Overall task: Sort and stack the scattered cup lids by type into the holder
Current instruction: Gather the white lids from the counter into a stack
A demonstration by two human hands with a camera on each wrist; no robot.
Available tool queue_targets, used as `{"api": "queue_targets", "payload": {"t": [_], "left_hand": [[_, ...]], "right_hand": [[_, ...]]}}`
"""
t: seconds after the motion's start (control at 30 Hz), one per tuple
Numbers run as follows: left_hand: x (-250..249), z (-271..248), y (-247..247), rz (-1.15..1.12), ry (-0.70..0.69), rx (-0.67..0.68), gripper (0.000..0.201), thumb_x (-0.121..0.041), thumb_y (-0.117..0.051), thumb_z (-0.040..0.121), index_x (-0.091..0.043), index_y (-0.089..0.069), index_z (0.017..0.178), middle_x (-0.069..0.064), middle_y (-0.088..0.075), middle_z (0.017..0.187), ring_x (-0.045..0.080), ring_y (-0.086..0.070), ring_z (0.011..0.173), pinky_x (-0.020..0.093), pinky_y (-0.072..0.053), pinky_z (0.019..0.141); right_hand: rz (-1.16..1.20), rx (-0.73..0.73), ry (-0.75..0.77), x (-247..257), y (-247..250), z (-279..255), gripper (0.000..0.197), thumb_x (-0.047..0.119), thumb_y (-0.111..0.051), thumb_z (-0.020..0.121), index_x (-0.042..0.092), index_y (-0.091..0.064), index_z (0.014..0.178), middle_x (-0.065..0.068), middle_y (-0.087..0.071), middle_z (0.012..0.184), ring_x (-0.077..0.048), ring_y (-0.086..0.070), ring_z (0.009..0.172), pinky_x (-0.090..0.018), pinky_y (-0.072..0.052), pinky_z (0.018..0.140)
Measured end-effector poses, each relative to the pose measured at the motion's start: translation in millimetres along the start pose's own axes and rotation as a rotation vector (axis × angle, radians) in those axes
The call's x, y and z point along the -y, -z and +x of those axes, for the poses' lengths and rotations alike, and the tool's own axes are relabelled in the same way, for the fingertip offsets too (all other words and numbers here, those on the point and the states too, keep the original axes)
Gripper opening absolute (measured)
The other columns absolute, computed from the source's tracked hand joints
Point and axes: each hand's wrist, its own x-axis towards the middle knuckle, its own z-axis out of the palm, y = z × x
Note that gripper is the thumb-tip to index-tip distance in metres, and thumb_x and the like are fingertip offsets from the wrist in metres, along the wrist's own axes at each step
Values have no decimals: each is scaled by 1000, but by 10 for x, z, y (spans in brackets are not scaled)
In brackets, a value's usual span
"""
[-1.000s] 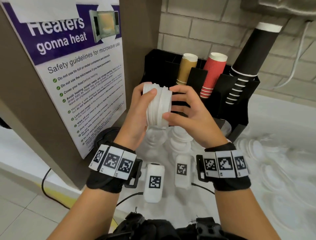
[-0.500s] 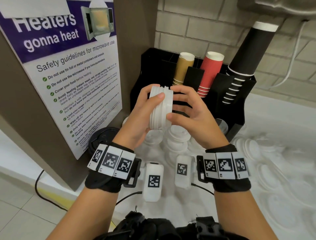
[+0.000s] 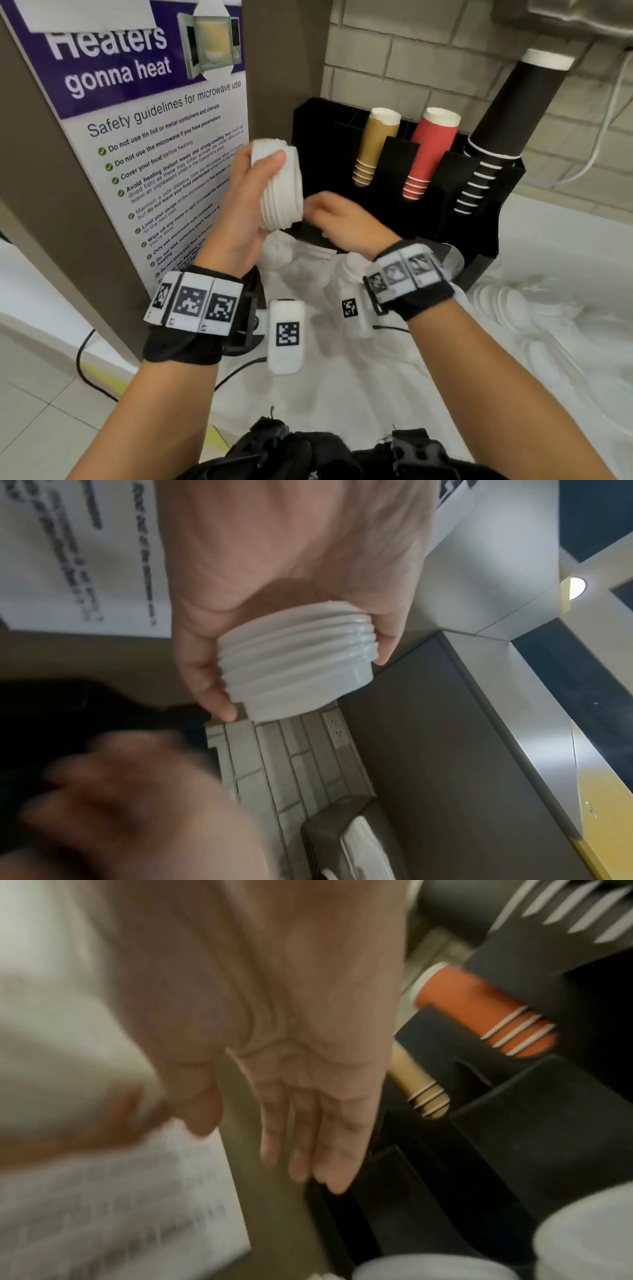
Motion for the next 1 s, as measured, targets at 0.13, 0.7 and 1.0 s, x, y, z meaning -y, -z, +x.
{"api": "queue_targets", "payload": {"t": [0.13, 0.7, 1.0], "left_hand": [[-75, 24, 98, 16, -15, -16, 50, -41, -59, 77, -25, -51, 123, -8, -64, 101, 2, -67, 83, 24, -53, 62], [-117, 42, 176, 43, -45, -42, 43, -39, -57, 77, -29, -50, 119, -13, -65, 91, 1, -66, 76, 24, -51, 56], [-84, 42, 139, 44, -49, -40, 34, -37, -57, 78, -31, -52, 111, -15, -66, 90, -1, -67, 77, 23, -52, 56]], "right_hand": [[-628, 355, 9, -118, -457, 413, 63, 36, -67, 86, 14, -42, 139, -8, -47, 138, -25, -45, 126, -37, -40, 104], [-758, 508, 65, -172, -445, 837, 82, 38, -81, 70, 21, -41, 139, 8, -47, 131, -9, -42, 115, -13, -35, 92], [-1023, 411, 32, -539, -804, 1026, 90, 44, -75, 66, 40, -27, 142, -8, -35, 145, -33, -37, 132, -48, -40, 103]]}}
